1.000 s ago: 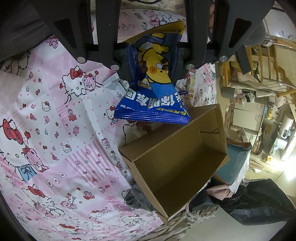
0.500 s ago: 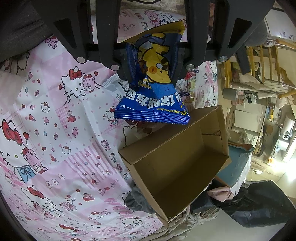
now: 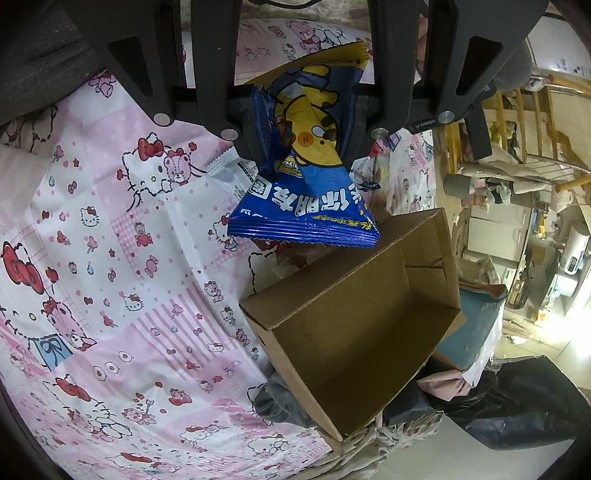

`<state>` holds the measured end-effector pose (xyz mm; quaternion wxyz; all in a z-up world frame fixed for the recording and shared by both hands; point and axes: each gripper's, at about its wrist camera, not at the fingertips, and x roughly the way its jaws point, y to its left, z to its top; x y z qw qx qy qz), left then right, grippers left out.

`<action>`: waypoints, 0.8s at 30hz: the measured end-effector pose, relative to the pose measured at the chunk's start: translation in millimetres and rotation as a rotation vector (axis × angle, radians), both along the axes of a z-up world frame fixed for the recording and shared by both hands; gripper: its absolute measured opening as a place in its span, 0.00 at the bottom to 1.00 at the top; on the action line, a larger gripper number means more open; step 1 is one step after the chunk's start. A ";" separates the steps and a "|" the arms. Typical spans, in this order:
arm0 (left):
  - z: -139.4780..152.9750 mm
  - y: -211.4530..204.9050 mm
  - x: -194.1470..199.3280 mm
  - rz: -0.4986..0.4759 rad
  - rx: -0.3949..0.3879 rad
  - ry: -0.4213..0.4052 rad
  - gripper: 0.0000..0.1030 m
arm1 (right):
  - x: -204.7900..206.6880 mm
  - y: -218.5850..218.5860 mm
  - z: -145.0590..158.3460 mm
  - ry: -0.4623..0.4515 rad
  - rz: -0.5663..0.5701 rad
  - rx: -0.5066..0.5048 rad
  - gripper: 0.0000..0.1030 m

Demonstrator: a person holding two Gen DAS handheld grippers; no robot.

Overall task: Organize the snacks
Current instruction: 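Grasp the blue-and-white wafer bar with the left gripper while the right holds the chip bag, then carry both snacks over the box and open both grippers to drop them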

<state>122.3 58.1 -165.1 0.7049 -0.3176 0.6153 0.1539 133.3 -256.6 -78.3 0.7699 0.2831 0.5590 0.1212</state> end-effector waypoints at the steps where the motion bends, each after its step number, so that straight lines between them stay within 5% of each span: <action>1: 5.2 -2.1 -1.7 -0.021 0.005 -0.010 0.13 | 0.1 -0.1 0.0 -0.001 0.001 0.007 0.33; 5: 35.0 -6.8 -8.3 -0.122 0.071 -0.070 0.13 | 3.1 -1.7 7.9 -0.028 0.004 0.040 0.32; 13: 120.0 -8.5 28.9 -0.338 0.193 -0.325 0.13 | 40.0 8.8 43.1 -0.169 0.038 0.081 0.32; 17: 138.0 -23.7 63.8 -0.414 0.233 -0.405 0.13 | 64.7 21.6 58.1 -0.248 0.079 0.051 0.33; 24: 138.7 -44.8 117.5 -0.494 0.236 -0.428 0.13 | 108.1 30.2 64.4 -0.328 0.103 -0.008 0.33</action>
